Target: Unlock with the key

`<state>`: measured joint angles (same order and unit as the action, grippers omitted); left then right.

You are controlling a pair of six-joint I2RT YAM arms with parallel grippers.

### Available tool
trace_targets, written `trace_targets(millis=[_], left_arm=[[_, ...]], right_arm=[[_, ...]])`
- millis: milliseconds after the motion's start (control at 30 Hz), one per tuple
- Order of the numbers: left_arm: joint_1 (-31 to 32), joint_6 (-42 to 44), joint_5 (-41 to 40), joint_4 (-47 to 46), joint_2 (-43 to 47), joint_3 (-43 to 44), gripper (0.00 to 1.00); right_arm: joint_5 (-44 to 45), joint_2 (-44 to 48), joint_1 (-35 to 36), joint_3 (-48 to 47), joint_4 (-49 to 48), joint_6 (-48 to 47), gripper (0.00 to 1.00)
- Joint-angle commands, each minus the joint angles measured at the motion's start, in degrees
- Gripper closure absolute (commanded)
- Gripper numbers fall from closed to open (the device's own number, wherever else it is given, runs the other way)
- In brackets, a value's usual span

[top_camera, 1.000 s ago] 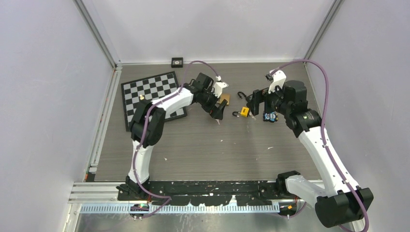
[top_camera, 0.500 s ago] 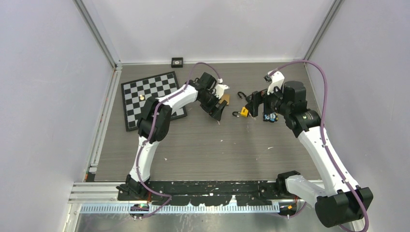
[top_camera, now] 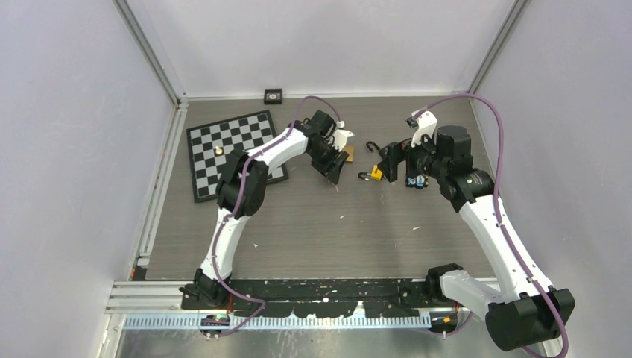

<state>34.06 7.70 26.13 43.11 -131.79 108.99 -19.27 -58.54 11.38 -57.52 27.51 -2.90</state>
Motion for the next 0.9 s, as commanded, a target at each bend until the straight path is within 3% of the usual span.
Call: trace_targets(millis=[0, 300, 500, 867], left_arm=[[-0.1, -0.7, 1.0, 2.1, -0.6, 2.2, 0.52], [-0.1, -0.8, 1.7, 2.5, -1.9, 2.9, 0.64], [-0.3, -0.9, 1.5, 2.5, -1.6, 3.1, 0.8], [-0.6, -2.4, 3.9, 1.9, 1.5, 1.5, 1.0]], right_arm=[[-1.0, -0.2, -0.3, -0.3, -1.2, -0.4, 0.01], [-0.9, -0.3, -0.3, -0.3, -1.2, -0.4, 0.0], [-0.9, -0.6, -0.3, -0.3, -1.3, -0.4, 0.01], [-1.3, -1.0, -0.3, 0.1, -1.5, -0.4, 0.01]])
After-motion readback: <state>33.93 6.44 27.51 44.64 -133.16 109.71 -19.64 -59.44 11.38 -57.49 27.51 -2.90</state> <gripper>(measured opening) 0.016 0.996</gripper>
